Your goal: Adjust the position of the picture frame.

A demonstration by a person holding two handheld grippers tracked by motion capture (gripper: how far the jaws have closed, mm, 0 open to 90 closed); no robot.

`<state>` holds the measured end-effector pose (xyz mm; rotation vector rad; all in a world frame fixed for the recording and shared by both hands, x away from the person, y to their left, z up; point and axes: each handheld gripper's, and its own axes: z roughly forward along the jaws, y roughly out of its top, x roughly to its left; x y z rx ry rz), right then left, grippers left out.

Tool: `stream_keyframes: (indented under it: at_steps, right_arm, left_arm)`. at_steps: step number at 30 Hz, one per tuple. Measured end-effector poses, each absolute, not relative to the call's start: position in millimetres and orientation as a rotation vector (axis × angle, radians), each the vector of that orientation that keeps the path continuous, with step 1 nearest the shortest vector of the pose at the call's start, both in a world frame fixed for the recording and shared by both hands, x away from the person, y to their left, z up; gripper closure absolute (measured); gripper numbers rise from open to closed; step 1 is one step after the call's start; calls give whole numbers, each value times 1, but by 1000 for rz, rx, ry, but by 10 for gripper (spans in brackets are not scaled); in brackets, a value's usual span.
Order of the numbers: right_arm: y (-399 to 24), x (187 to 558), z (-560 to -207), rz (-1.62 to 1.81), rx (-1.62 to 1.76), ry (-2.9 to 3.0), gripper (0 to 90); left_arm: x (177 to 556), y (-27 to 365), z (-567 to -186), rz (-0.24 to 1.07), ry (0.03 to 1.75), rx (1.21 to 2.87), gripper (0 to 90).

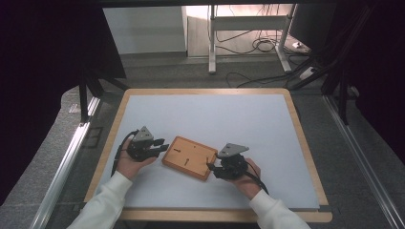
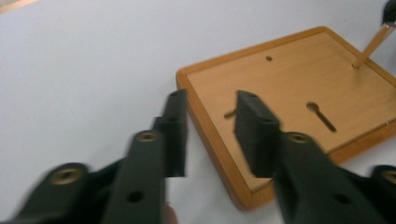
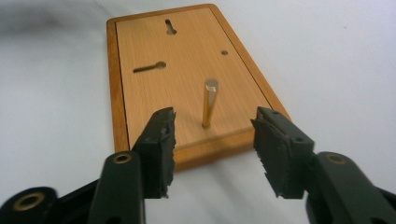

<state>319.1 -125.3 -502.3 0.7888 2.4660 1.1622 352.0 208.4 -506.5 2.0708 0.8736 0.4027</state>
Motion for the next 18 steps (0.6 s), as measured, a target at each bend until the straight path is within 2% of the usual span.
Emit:
stream_keyframes:
  at_steps: [3, 5, 18]
  right_arm:
    - [-135, 314, -501, 1173, 816, 2451, 433]
    - [-141, 312, -500, 1179, 827, 2445, 424]
    - [-171, 308, -504, 1160, 899, 2417, 409]
  left_arm:
    - [370, 196, -505, 373, 843, 2123, 849]
    - [374, 193, -505, 366, 842, 2132, 898]
    - [442, 160, -509, 356, 852, 2257, 900]
